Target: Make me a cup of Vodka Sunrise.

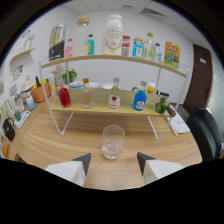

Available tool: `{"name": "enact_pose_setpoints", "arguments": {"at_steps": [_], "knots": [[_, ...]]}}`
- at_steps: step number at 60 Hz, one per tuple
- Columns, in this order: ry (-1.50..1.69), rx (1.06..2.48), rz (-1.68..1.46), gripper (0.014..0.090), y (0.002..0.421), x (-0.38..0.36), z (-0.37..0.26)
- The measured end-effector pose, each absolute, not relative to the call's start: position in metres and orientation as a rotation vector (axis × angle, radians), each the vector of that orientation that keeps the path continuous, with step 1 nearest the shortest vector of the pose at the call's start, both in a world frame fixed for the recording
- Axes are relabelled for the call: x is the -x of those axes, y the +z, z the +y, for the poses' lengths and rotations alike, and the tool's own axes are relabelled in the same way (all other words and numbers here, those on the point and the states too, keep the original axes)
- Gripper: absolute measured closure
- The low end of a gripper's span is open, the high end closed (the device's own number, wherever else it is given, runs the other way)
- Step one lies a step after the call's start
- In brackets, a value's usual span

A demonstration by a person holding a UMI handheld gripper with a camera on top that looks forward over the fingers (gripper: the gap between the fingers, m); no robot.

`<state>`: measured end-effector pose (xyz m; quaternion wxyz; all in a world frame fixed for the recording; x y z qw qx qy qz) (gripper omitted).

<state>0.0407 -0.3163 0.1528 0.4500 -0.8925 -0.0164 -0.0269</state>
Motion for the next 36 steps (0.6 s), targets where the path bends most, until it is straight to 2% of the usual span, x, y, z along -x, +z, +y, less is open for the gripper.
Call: {"name": "enact_pose_setpoints", "arguments": {"at_steps": [22, 36], "knots": [[-0.043, 2.2, -0.005, 0.019, 0.142, -0.007, -0.347], [0.076, 2.025, -0.007, 0.0189, 0.17, 0.075, -0.313]]}}
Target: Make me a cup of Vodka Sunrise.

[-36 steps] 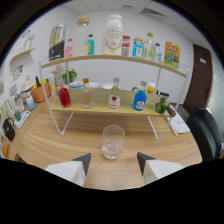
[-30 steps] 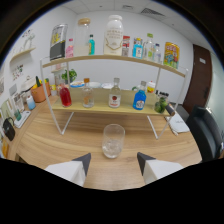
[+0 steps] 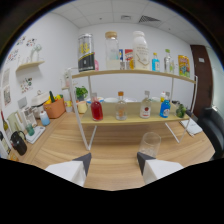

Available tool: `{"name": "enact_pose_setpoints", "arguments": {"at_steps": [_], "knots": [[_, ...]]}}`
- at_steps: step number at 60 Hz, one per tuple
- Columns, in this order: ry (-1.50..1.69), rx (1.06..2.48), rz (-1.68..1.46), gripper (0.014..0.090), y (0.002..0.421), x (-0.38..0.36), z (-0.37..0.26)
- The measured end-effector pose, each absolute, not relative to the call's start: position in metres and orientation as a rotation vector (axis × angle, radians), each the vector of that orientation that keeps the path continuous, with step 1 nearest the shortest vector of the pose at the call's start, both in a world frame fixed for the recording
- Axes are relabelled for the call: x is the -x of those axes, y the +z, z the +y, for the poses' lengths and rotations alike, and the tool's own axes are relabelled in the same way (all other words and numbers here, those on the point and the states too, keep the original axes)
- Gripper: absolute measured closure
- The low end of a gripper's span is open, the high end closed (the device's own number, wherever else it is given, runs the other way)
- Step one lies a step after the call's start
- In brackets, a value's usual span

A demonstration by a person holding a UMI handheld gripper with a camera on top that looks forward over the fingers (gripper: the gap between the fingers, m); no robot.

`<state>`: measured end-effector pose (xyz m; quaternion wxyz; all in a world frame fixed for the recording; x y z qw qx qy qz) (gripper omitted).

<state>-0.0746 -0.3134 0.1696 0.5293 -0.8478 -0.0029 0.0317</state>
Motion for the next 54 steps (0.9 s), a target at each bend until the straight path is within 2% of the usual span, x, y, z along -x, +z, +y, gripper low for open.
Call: {"name": "enact_pose_setpoints", "arguments": {"at_steps": [10, 21, 27, 36, 43, 54], "knots": [[0.121, 1.88, -0.02, 0.0183, 0.199, 0.117, -0.255], [0.108, 1.812, -0.041, 0.0185, 0.209, 0.139, -0.188], [0.075, 1.797, -0.051, 0.0219, 0.206, 0.142, -0.153], [0.064, 1.824, -0.049, 0.0402, 0.192, 0.144, -0.123], [0.028, 1.839, -0.037, 0.0685, 0.184, 0.138, -0.11], [0.033, 1.83, -0.06, 0.0696, 0.185, 0.137, -0.113]]}}
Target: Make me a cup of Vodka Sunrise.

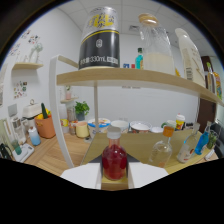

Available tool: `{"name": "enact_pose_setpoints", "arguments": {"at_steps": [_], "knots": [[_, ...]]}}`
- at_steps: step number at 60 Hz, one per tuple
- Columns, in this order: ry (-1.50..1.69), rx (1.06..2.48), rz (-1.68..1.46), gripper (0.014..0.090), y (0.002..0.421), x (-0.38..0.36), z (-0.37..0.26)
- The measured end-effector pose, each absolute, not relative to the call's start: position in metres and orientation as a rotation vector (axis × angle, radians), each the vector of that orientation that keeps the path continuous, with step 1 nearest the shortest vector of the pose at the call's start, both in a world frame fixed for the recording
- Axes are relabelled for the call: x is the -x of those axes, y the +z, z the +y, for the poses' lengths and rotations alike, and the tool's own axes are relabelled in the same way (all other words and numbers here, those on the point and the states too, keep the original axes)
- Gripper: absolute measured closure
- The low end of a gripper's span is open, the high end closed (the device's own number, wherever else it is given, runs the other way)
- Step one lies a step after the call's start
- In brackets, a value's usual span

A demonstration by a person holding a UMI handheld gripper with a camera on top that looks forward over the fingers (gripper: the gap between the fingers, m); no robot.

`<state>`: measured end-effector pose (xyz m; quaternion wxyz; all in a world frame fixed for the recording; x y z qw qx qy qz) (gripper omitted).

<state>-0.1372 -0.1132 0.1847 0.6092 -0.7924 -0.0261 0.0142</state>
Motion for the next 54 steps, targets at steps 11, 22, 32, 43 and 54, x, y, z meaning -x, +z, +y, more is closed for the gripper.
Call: {"name": "enact_pose_setpoints", "arguments": {"at_steps": [11, 22, 32, 43, 54], "knots": [[0.046, 1.81, -0.085, 0.0703, 0.198, 0.134, -0.141], [0.012, 1.795, -0.114, 0.0702, 0.189, 0.108, -0.187], [0.021, 1.849, -0.085, 0.0701, 0.155, 0.078, -0.216], [0.248, 1.863, 0.151, 0.0701, 0.155, 0.062, -0.223], [0.781, 1.728, 0.633, 0.0702, 0.183, 0.058, -0.213]]}}
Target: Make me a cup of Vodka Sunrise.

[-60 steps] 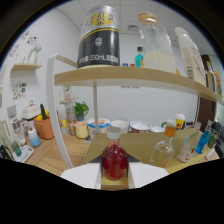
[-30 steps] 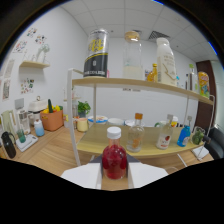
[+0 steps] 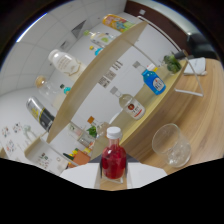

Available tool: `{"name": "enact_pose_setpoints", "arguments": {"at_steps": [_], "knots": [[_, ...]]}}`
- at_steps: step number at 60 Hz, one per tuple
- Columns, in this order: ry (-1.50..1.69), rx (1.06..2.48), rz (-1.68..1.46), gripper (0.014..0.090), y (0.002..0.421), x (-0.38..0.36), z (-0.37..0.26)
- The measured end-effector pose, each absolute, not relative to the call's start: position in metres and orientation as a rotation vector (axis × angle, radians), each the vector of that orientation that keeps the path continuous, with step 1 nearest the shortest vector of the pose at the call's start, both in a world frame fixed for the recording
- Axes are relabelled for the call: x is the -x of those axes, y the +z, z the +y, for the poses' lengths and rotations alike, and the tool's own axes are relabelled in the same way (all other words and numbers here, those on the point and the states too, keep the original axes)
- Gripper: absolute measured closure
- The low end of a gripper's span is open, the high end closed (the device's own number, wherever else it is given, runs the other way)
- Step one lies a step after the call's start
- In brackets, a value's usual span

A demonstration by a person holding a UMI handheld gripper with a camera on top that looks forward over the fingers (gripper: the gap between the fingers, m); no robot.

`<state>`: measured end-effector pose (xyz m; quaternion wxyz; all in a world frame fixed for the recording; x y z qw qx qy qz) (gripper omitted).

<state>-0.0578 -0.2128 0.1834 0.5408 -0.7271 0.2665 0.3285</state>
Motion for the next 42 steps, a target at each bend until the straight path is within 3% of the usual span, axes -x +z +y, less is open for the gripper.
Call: {"name": "enact_pose_setpoints", "arguments": {"at_steps": [28, 42], "knots": [[1.818, 0.986, 1.44, 0.0702, 0.223, 0.028, -0.204], [1.89, 0.89, 1.492, 0.0703, 0.225, 0.027, -0.204]]}}
